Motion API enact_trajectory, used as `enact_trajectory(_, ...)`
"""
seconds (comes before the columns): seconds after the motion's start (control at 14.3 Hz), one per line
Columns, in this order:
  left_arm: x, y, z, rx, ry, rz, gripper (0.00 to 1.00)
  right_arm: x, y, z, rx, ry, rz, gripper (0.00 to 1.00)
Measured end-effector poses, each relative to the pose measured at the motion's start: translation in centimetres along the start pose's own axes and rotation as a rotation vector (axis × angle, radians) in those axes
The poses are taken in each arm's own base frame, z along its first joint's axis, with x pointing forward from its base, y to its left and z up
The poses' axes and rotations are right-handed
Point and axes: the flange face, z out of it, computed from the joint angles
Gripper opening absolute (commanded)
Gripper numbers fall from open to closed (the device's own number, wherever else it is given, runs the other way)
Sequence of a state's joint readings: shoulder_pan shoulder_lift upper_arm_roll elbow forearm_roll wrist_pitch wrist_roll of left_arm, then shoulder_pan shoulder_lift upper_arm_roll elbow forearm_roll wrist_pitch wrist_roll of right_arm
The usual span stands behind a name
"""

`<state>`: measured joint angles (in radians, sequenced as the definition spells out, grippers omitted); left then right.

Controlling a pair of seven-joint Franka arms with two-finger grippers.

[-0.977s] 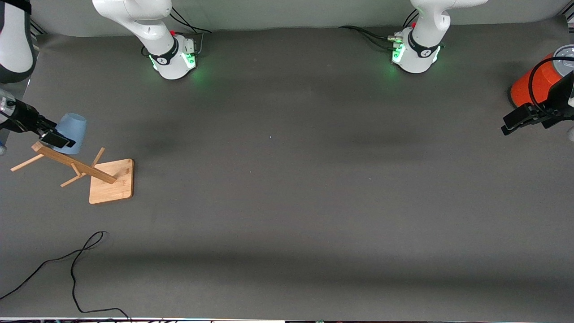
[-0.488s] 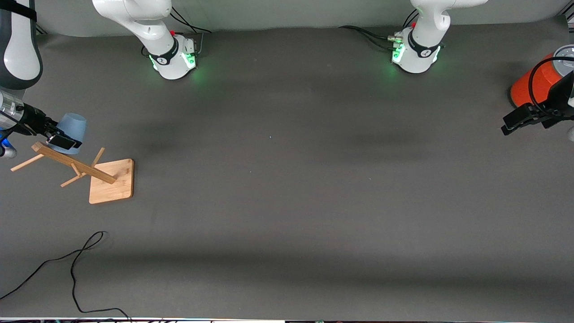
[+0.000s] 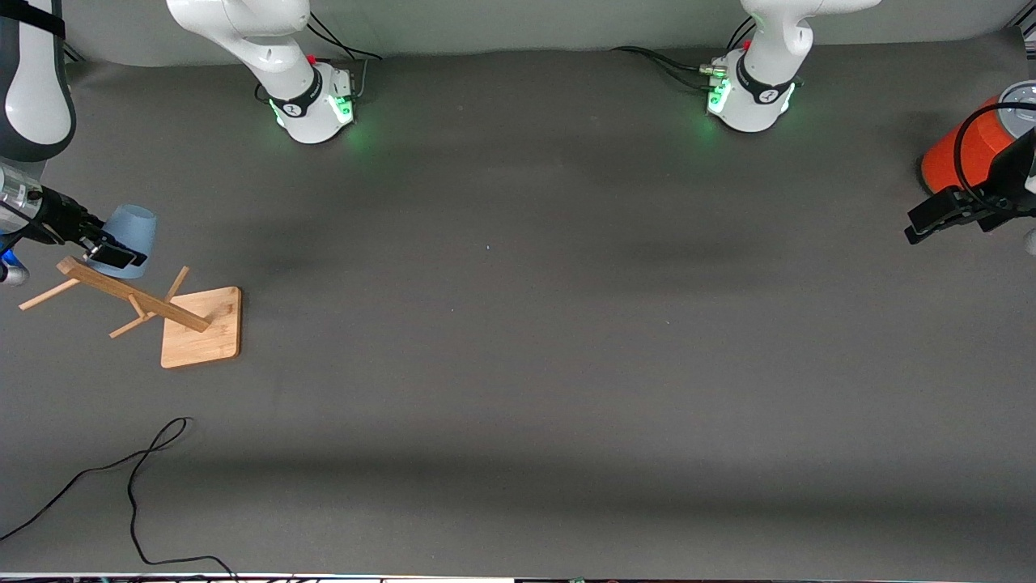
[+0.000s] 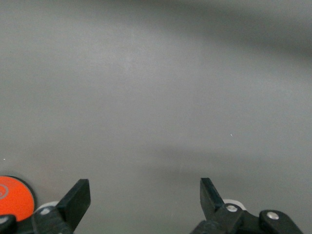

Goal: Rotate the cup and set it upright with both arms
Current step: 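Grasp the blue cup and slide it off the stand peg, then carry the blue cup with the right gripper to the table middle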

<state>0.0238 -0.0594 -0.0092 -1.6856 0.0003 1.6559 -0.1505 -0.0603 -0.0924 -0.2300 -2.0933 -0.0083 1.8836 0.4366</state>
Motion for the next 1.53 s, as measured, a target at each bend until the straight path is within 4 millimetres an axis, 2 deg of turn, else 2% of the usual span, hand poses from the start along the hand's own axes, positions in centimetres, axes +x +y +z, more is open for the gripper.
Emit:
enact_trajectory(0.21,0.0,0.0,0.0,0.000,0.000,0.000,1.00,-0.4,0.1,-0.2,-0.003,-0.016,0.005,0.42)
enact_trajectory(0.35,0.0,0.0,0.0,0.000,0.000,0.000,1.00,-1.6,0.0,-1.4,-0.006,-0.037,0.031,0.42)
enact_trajectory(0.7,0.0,0.0,0.0,0.000,0.001,0.000,1.00,-7.9,-2.1,-6.6,-0.006,-0.056,0.102,0.42)
enact_trajectory(0.84,0.0,0.0,0.0,0.000,0.001,0.000,1.00,-11.0,-3.7,-8.1,-0.011,-0.058,0.143,0.42)
enact_trajectory(0.98,0.0,0.0,0.0,0.000,0.001,0.001,1.00,-14.7,-6.6,-9.1,-0.007,-0.064,0.190,0.42)
enact_trajectory(1.19,0.0,0.0,0.0,0.000,0.001,0.001,1.00,-21.2,-12.3,-9.3,-0.010,-0.075,0.276,0.42)
enact_trajectory(1.4,0.0,0.0,0.0,0.000,0.001,0.000,1.00,-28.4,-19.4,-9.6,0.011,-0.044,0.362,0.42)
enact_trajectory(1.53,0.0,0.0,0.0,0.000,0.001,0.000,1.00,-32.5,-24.7,-9.6,0.021,-0.023,0.423,0.42)
